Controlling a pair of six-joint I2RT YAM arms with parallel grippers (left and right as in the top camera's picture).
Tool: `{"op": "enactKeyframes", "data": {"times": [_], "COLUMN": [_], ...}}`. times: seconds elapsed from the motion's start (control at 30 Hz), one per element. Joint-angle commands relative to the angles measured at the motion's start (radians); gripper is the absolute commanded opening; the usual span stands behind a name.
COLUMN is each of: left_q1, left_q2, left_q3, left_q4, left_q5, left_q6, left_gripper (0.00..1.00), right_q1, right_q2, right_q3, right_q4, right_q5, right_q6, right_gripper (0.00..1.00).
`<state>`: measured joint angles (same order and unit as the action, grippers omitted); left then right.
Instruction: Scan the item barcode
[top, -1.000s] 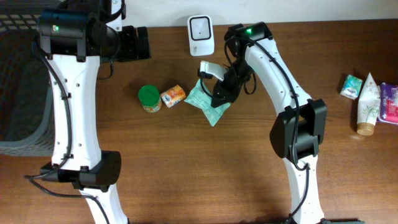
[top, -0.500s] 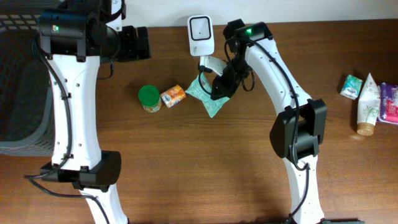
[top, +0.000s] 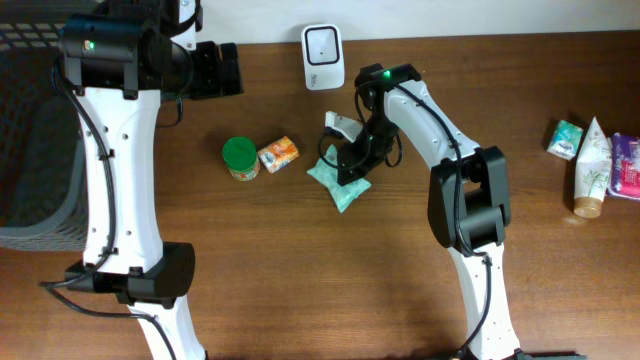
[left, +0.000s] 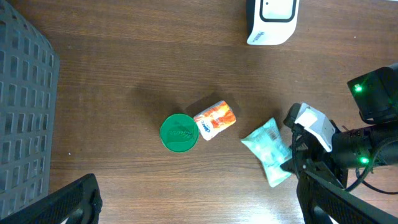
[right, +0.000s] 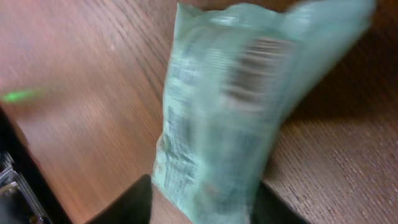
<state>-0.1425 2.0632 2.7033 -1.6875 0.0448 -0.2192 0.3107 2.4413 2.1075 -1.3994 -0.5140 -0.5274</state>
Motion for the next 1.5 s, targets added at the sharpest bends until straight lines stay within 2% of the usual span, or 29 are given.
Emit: {"op": "enactKeyframes", "data": {"times": [0.0,0.07,0.1,0.2,0.3,0.4,0.57,0.6,0.63,0.67,0.7,0.77,0.8,0.87,1.0,1.13,1.2,1.27,1.47], "left_q1": [0.008,0.008,0.008,0.008,0.008,0.008,0.008,0.008,0.008,0.008,0.008,0.008,0.008,0.008,0.008,0.008,0.008,0.007,0.008], "left_q2": [-0.014,-0.014,-0.014,-0.014,-0.014,-0.014,-0.014,-0.014,-0.014,-0.014,-0.014,-0.014,-0.014,-0.014,-0.014,-0.014,-0.014,-0.014,-0.014], "left_q3": [0.011,0.011,0.011,0.011,0.011,0.011,0.011,0.011,0.011,0.011,0.011,0.011,0.011,0.011,0.011,0.011,0.011,0.011,0.011], "left_q4": [0.0,0.0,0.0,0.0,0.0,0.0,0.0,0.0,0.0,0.0,0.0,0.0,0.0,0.0,-0.001,0.0,0.0,0.0,0.0], "left_q5": [0.0,0.0,0.0,0.0,0.0,0.0,0.0,0.0,0.0,0.0,0.0,0.0,0.0,0.0,0.0,0.0,0.0,0.0,0.0], "left_q6": [0.016,0.016,0.015,0.015,0.015,0.015,0.016,0.016,0.015,0.015,0.015,0.016,0.016,0.016,0.016,0.016,0.015,0.015,0.016], "left_gripper": [0.99,0.99,0.99,0.99,0.99,0.99,0.99,0.99,0.99,0.99,0.99,0.99,0.99,0.99,0.99,0.99,0.99,0.99,0.99], "right_q1": [-0.032,-0.06,-0.074,-0.116,-0.123,-0.121,-0.121,-0.121,-0.121,-0.121,-0.121,-0.12,-0.121,-0.121,-0.116,-0.061,-0.003,0.017,0.016], "right_q2": [-0.01,-0.011,-0.011,-0.011,-0.011,-0.011,-0.011,-0.011,-0.011,-0.011,-0.011,-0.011,-0.011,-0.011,-0.047,-0.102,-0.118,-0.118,-0.12], "right_q3": [0.046,0.136,0.185,0.237,0.164,0.052,-0.131,-0.176,-0.196,-0.209,-0.219,-0.22,-0.22,-0.203,-0.02,0.246,0.383,0.459,0.514], "right_q4": [0.001,-0.02,-0.043,-0.104,-0.121,-0.051,0.095,0.137,0.154,0.167,0.17,0.171,0.178,0.185,0.181,0.174,0.178,0.192,0.185], "right_q5": [0.023,0.028,0.025,-0.006,0.042,-0.124,-0.272,-0.317,-0.325,-0.325,-0.325,-0.325,-0.33,-0.377,-0.359,-0.112,0.031,0.089,0.089], "right_q6": [0.097,0.164,0.179,0.178,0.177,0.177,0.177,0.177,0.177,0.178,0.178,0.183,0.201,0.2,0.192,0.183,0.089,0.077,0.026], "right_gripper": [0.52,0.67,0.99,0.99,0.99,0.99,0.83,0.72,0.65,0.52,0.35,0.1,0.04,0.04,0.04,0.04,0.04,0.04,0.04]}}
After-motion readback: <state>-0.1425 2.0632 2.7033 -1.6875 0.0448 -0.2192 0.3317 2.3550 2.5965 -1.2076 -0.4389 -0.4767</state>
